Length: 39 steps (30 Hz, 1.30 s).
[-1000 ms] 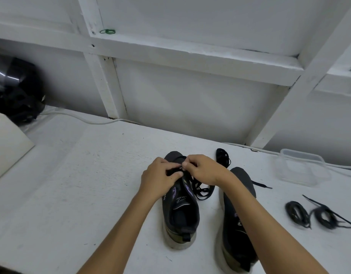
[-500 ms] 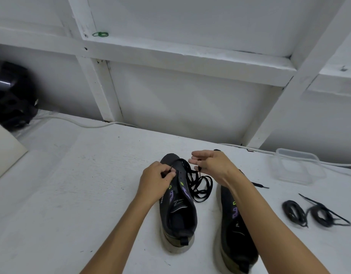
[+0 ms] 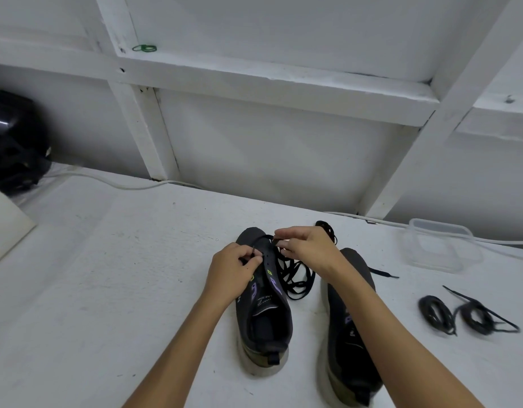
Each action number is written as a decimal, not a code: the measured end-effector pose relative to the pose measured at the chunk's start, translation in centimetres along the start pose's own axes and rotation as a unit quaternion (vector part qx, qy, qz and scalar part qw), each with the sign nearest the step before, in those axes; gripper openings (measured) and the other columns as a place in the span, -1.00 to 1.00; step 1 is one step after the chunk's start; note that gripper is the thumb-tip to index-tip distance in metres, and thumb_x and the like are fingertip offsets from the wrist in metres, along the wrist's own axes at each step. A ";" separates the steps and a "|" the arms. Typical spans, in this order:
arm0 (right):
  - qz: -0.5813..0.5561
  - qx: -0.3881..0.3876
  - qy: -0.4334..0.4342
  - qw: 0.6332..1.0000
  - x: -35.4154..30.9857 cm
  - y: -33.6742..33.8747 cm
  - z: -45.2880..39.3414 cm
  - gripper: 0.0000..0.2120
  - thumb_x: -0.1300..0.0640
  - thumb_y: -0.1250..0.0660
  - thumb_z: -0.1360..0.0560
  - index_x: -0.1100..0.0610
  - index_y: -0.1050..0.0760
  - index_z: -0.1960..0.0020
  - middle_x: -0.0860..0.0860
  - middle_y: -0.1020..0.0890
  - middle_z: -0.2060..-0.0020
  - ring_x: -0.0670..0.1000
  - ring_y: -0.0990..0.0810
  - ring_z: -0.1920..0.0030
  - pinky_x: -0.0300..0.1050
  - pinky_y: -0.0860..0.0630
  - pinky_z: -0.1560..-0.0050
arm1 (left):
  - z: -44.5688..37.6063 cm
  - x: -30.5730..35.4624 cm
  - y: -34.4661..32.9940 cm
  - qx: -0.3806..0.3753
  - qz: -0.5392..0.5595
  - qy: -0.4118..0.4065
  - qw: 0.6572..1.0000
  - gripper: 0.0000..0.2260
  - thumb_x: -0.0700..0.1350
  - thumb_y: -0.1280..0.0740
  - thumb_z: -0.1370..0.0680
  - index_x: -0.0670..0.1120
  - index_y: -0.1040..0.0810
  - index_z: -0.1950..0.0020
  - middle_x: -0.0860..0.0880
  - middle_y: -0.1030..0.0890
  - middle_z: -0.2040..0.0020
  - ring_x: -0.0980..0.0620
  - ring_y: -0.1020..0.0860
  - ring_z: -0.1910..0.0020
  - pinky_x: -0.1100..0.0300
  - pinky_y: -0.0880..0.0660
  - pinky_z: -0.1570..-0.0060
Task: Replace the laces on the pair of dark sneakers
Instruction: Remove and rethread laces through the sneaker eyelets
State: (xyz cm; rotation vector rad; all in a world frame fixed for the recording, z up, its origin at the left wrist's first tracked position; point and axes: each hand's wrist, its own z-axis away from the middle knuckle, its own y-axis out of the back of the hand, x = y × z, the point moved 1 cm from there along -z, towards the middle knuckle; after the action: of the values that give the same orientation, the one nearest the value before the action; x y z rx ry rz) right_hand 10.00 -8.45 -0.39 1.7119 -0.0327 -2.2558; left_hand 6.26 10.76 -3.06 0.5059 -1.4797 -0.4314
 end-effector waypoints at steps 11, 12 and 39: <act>0.239 -0.004 0.035 0.970 0.0 -0.1 0.4 -0.73 0.28 -0.38 -0.52 -0.03 -0.72 -0.07 -0.25 -0.69 0.13 -0.29 -0.66 0.09 -0.46 -0.50 0.11 | 0.2 0.0 -0.2 0.003 0.021 0.012 1.000 -0.92 -0.12 -0.46 -0.53 0.02 -0.73 0.01 0.12 -0.58 0.15 0.33 -0.48 0.23 0.51 -0.38 0.18; 0.250 -0.016 0.038 0.967 0.0 -0.1 0.5 -0.66 0.32 -0.31 -0.51 0.00 -0.72 -0.10 -0.23 -0.69 0.07 -0.27 -0.66 0.05 -0.48 -0.51 0.08 | 0.2 0.0 -0.2 0.002 0.022 0.013 1.000 -0.92 -0.12 -0.46 -0.53 0.03 -0.73 0.01 0.12 -0.58 0.15 0.32 -0.49 0.23 0.51 -0.39 0.18; 0.474 0.000 0.145 0.869 -0.9 -1.1 0.4 -0.79 0.06 -0.23 -0.66 0.01 -0.63 -0.16 -0.06 -0.57 -0.09 0.00 -0.54 -0.14 -0.04 -0.52 -0.02 | 0.3 -0.1 -0.6 0.008 0.023 0.019 1.000 -0.90 -0.06 -0.47 -0.52 0.17 -0.68 0.08 0.11 -0.60 0.14 0.23 -0.51 0.19 0.50 -0.39 0.19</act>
State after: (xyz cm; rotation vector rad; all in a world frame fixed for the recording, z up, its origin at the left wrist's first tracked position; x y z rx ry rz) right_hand 9.61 -7.19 0.38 1.5121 -0.6516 -1.2633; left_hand 6.02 10.32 -3.43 0.4896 -1.4568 -0.3722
